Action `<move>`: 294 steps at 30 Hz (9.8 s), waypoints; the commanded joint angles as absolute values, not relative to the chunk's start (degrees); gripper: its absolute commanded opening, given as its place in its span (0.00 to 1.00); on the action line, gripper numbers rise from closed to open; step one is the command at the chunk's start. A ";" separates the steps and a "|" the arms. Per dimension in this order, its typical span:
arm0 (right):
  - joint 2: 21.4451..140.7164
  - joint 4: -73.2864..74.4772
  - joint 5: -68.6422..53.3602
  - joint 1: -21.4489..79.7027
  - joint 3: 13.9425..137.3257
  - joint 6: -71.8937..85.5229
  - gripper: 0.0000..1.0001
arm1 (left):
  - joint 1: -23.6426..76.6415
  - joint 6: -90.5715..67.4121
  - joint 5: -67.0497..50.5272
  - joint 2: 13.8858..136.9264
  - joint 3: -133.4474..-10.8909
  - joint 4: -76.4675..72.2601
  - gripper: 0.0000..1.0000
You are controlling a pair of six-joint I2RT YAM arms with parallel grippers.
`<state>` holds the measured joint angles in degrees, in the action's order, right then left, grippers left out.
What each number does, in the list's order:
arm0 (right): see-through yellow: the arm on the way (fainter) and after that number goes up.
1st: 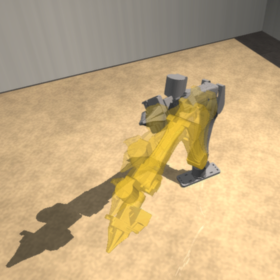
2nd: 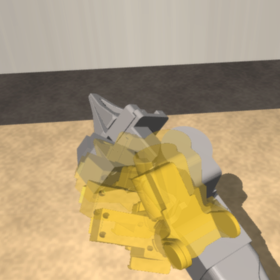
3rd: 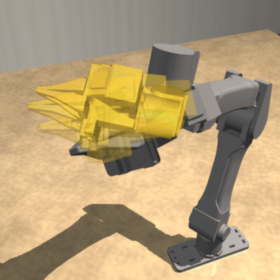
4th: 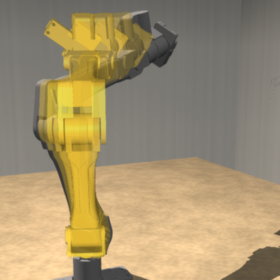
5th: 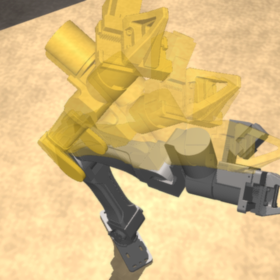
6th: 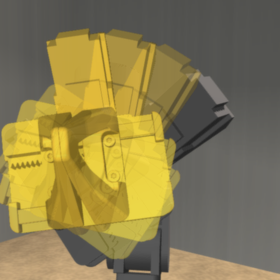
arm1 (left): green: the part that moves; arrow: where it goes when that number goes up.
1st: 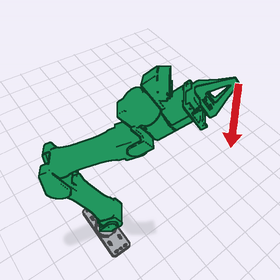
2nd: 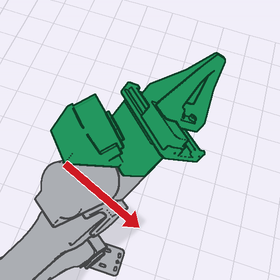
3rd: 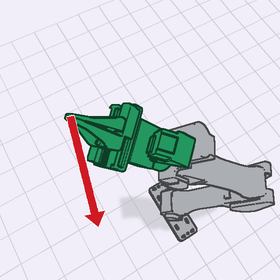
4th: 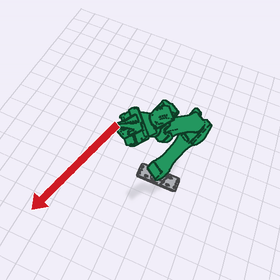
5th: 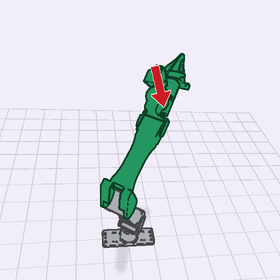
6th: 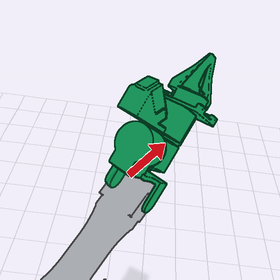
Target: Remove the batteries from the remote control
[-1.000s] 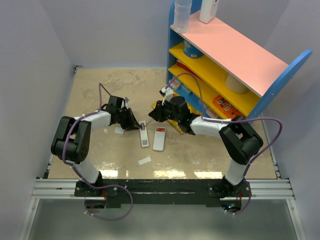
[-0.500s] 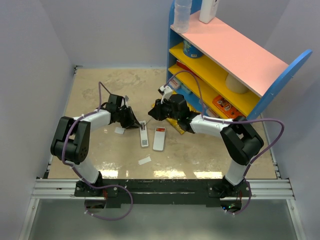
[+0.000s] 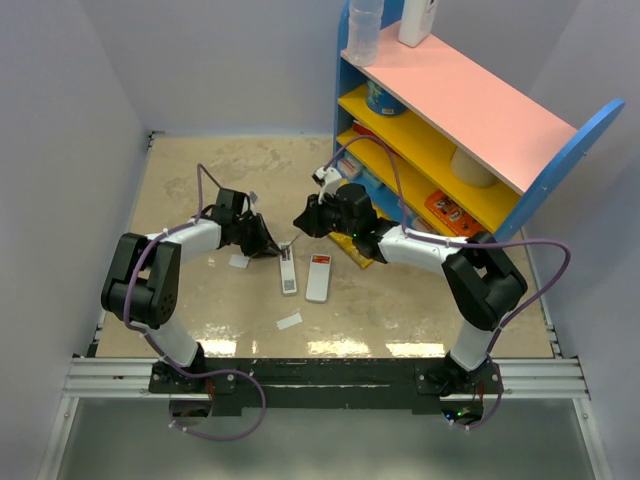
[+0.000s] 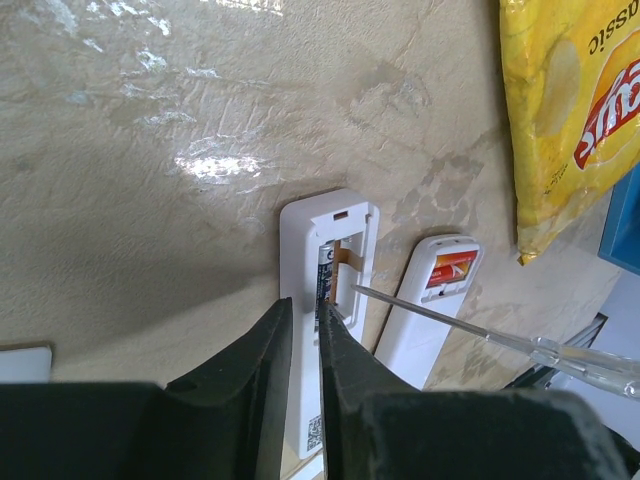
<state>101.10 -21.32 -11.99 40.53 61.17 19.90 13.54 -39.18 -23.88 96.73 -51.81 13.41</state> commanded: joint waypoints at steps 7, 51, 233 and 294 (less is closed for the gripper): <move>101.69 -21.88 -12.57 41.40 63.98 19.16 0.00 | 13.18 -37.97 -25.22 97.12 -52.38 11.95 0.20; 101.16 -19.86 -8.44 42.19 64.60 17.67 0.00 | 13.18 -36.91 -23.64 97.47 -52.21 12.04 0.18; 111.97 -42.78 -13.81 47.46 51.87 32.52 0.00 | 12.13 -43.24 -30.59 101.25 -44.65 1.05 0.13; 138.05 -21.71 13.71 40.52 114.69 -24.85 0.00 | -0.97 -37.44 -31.81 85.87 -50.89 9.84 0.19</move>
